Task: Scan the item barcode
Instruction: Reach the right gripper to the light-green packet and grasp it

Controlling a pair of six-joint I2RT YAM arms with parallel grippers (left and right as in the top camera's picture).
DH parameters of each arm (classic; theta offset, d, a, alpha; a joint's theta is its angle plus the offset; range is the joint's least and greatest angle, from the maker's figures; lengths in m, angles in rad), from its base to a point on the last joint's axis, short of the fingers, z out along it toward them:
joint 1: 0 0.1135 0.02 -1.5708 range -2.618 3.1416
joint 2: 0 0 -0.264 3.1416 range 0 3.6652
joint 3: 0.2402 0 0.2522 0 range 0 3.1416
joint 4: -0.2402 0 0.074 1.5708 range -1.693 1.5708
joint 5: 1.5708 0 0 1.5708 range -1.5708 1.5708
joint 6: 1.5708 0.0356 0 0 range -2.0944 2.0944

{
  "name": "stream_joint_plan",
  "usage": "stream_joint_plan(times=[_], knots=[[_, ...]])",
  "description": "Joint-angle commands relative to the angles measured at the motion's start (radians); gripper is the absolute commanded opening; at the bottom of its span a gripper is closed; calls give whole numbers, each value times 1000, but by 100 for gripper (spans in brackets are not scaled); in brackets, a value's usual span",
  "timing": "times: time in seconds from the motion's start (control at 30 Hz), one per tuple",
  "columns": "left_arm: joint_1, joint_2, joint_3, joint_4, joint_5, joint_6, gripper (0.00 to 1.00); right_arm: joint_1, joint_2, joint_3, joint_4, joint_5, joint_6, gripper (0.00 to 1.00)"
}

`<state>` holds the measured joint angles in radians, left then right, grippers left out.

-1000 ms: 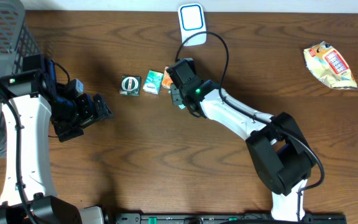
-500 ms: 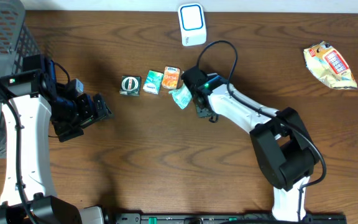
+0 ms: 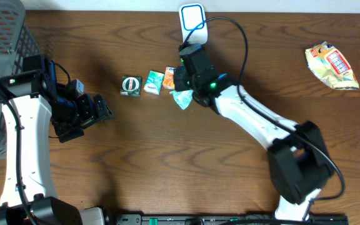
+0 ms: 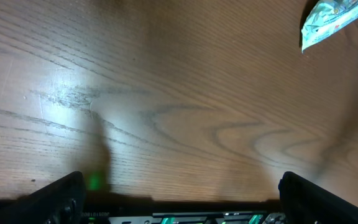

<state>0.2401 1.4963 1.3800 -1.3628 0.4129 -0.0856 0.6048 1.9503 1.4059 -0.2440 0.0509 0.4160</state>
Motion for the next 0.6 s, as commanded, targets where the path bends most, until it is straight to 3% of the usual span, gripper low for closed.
stream_joint_plan(times=[0.0,0.23,0.57], knots=[[-2,0,2,-4,-2,-5,98,21,98,-5,16,-36,2,22],[-2,0,2,-4,-2,-5,98,23,162,-5,-78,11,3,2],[-2,0,2,-4,-2,-5,98,0,59,-4,-452,206,3,1]])
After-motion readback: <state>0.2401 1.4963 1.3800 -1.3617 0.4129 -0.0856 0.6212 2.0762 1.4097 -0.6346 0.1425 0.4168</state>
